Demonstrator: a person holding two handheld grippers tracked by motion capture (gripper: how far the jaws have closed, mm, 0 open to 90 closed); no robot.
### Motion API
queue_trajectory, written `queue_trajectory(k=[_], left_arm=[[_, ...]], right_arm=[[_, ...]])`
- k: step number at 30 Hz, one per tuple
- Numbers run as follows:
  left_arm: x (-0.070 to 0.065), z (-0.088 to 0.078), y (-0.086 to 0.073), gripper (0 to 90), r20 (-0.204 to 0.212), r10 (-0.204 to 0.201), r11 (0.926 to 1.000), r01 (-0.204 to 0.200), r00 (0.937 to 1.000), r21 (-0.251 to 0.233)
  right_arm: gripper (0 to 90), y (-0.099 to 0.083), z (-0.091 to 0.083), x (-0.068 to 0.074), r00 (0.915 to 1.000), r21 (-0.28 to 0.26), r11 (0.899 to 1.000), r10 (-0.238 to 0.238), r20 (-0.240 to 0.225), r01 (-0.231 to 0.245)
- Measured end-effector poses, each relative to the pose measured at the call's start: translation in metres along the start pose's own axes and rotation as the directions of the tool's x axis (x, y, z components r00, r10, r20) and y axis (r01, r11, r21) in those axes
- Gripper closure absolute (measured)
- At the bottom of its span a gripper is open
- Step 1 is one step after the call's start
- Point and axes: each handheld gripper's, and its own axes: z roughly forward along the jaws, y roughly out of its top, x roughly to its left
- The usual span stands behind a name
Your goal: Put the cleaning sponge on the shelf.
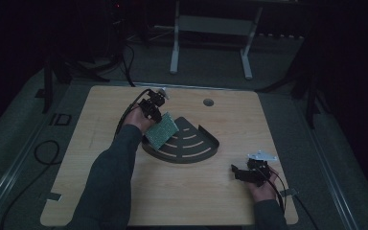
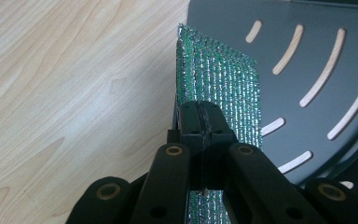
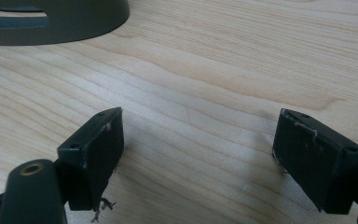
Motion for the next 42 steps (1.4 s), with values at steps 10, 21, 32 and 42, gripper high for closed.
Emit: queue_trajectory(k=[10, 21, 32, 42], left_arm=[[-0.004, 0.009, -0.002, 89.6, -0.024, 0.021, 0.9993, -0.021, 0.9995, 0.032], [-0.007, 0.019, -0.007, 89.4, -0.060, 0.046, 0.9969, -0.042, 0.9971, 0.067], [-0.010, 0.024, -0.008, 88.9, -0.086, 0.064, 0.9951, -0.057, 0.9942, 0.081], [-0.009, 0.028, -0.009, 88.3, -0.099, 0.071, 0.9934, -0.062, 0.9925, 0.096]], right_arm=[[15.9, 0.000, 0.000, 0.000, 1.0000, 0.000, 1.000, 0.000, 0.000, 0.000], [15.8, 0.000, 0.000, 0.000, 1.0000, 0.000, 1.000, -0.001, -0.001, 0.001], [15.8, 0.000, 0.000, 0.000, 1.0000, 0.000, 1.000, -0.001, -0.001, 0.001], [15.8, 0.000, 0.000, 0.000, 1.0000, 0.000, 1.000, -0.001, -0.001, 0.001]])
